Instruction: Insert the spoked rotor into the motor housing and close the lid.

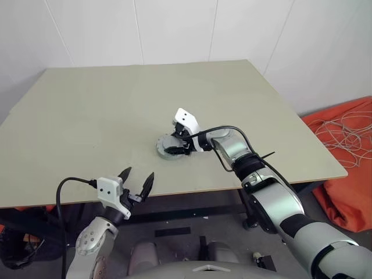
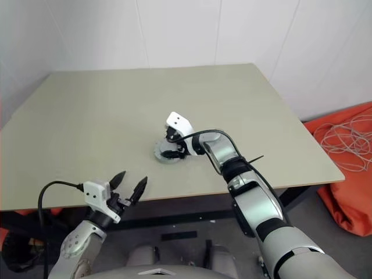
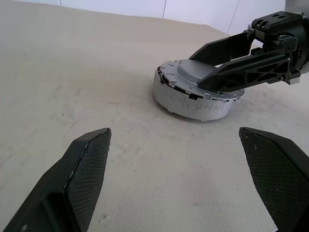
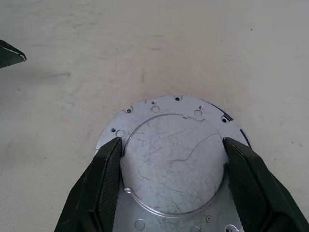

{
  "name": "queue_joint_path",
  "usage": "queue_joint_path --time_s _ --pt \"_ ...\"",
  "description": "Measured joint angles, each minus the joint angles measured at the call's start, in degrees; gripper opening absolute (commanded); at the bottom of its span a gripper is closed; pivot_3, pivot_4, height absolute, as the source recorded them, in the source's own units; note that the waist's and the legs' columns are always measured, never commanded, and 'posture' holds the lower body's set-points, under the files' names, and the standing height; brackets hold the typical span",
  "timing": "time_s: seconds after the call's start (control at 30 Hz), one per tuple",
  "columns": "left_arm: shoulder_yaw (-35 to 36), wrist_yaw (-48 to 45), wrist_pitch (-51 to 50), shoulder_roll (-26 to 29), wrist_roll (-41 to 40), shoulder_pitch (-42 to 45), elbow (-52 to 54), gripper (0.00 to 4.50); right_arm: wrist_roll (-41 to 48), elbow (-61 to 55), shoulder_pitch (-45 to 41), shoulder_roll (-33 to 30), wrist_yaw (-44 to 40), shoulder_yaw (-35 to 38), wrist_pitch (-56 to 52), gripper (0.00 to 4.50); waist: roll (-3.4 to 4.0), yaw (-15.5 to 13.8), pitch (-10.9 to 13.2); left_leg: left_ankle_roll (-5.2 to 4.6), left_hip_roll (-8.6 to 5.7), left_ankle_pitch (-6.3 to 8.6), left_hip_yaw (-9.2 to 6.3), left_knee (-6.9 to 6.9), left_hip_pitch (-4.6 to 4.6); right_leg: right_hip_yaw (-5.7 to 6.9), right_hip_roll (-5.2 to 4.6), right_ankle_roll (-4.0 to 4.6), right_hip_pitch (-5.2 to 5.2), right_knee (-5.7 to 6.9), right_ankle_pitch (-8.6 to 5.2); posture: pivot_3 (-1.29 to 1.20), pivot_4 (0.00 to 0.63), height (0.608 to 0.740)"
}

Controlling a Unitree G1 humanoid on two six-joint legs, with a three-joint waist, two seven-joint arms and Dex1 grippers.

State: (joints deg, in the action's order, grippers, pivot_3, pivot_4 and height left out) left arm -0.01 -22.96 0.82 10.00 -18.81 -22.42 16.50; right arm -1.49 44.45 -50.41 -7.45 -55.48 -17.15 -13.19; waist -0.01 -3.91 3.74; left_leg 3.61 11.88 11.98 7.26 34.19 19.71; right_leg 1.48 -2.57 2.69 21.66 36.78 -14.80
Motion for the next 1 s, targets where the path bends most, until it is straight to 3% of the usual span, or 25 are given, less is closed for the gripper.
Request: queue_joint_path --time_s 1.0 --pt "0.49 -0.19 0.16 -0.21 0.01 2.03 -2.04 4.50 -0.82 -0.15 -0.04 1.02 4.09 0.29 -1.10 3.20 0.00 -0.02 0.00 0.00 0.00 0.00 0.00 0.00 -0.02 0.00 -0.01 0.00 -0.02 0.00 0.00 0.00 0.000 0.740"
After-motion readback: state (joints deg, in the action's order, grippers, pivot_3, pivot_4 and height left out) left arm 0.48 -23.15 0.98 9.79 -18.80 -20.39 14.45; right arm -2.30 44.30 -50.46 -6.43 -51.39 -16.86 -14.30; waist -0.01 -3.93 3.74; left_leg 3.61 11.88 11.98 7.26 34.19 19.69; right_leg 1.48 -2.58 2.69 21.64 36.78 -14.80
